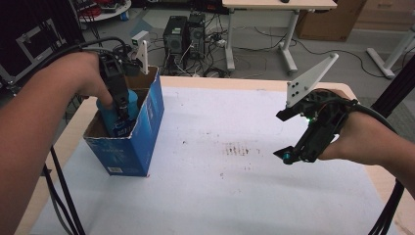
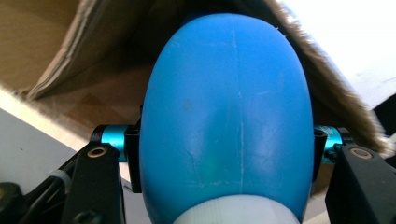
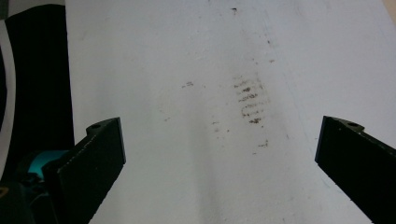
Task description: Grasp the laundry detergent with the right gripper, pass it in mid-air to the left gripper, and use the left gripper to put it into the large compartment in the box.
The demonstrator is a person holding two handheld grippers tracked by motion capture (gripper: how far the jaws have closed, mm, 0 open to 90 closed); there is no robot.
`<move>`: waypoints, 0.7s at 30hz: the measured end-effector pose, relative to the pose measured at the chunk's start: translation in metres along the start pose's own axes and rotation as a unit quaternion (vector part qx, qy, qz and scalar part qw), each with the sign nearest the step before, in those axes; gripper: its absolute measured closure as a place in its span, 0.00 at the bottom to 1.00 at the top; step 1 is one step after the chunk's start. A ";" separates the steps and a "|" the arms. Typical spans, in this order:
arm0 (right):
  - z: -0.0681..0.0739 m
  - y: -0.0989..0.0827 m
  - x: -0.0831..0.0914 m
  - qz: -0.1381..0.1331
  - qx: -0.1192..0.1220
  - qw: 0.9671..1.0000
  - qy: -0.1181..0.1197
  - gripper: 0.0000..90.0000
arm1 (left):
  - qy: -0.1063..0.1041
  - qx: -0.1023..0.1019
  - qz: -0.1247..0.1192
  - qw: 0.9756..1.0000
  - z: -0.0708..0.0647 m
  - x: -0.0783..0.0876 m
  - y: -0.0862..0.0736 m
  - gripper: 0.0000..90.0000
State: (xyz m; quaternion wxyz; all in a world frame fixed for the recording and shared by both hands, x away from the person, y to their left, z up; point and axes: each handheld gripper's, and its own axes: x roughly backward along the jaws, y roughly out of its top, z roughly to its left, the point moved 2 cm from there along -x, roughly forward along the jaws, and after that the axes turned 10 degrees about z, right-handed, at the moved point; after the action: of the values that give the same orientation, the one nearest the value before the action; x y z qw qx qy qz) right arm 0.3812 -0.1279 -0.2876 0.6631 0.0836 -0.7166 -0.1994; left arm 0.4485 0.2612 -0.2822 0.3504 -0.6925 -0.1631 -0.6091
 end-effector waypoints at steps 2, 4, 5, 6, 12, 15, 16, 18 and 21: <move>0.000 0.000 -0.001 0.001 0.000 1.000 0.000 0.01 | -0.002 -0.010 0.001 1.000 0.001 -0.006 0.002 0.43; 0.000 0.002 -0.003 0.004 0.000 1.000 0.001 0.01 | -0.008 -0.011 0.000 1.000 0.001 -0.011 0.004 0.43; 0.000 0.002 -0.003 0.006 0.001 1.000 0.002 0.01 | -0.011 -0.014 0.004 1.000 0.002 -0.014 0.004 0.43; 0.000 0.002 -0.004 0.007 0.000 1.000 0.002 0.01 | -0.015 -0.013 0.004 1.000 0.002 -0.016 0.005 0.43; -0.001 0.004 -0.010 0.012 0.001 1.000 0.005 0.01 | -0.022 -0.020 0.003 1.000 0.005 -0.026 0.006 0.42; -0.001 0.004 -0.012 0.014 0.000 1.000 0.007 0.01 | -0.029 -0.017 0.001 0.999 0.006 -0.025 0.005 0.41; -0.001 0.005 -0.013 0.016 0.000 1.000 0.006 0.01 | -0.032 -0.011 -0.005 0.999 0.005 -0.025 0.005 0.41; -0.001 0.006 -0.014 0.015 0.001 1.000 0.007 0.01 | -0.030 -0.006 -0.008 0.999 0.006 -0.023 0.004 0.40; -0.001 0.007 -0.015 0.016 0.003 1.000 0.007 0.01 | -0.030 -0.003 -0.009 1.000 0.008 -0.020 0.002 0.35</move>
State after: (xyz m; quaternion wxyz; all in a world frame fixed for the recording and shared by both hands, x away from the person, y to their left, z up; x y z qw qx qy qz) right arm 0.3848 -0.1160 -0.2984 0.6710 0.0752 -0.7137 -0.1863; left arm 0.4515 0.2696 -0.3023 0.3382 -0.7098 -0.1777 -0.5919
